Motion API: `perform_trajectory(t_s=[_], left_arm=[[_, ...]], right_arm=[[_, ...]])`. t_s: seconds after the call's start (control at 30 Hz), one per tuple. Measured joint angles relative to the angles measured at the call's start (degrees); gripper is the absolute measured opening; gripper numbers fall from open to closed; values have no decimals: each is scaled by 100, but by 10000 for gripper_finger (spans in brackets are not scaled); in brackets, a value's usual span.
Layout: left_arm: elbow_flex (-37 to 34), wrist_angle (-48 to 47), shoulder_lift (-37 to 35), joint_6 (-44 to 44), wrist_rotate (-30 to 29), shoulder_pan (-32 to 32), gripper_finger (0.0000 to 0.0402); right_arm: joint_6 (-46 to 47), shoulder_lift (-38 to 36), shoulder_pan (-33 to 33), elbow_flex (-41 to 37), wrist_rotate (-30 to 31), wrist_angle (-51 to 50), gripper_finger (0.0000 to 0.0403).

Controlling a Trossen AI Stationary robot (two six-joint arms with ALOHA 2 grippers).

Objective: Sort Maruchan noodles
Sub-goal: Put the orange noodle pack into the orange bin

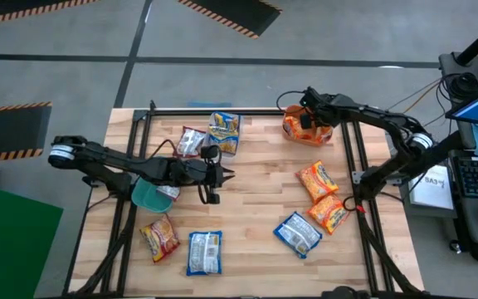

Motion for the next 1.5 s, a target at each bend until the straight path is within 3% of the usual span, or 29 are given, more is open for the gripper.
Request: perform_trajectory(t_s=[0.2,0.37,0.8,1.33,1.5], left_arm=[[0,0,2,-2,1,0,37],[0,0,2,-2,2,0,37],[0,-2,2,-4,2,0,37],[0,-7,2,-44,2,0,37],[0,-11,2,-46,2,0,37]], right_arm=[[-6,502,0,2,11,28,56],[-18,774,0,4,22,43,93],[-82,473,0,4,15,-275,194],[-187,-352,-35,4,101,-651,203],[-227,-911,87,4,107,-720,203]])
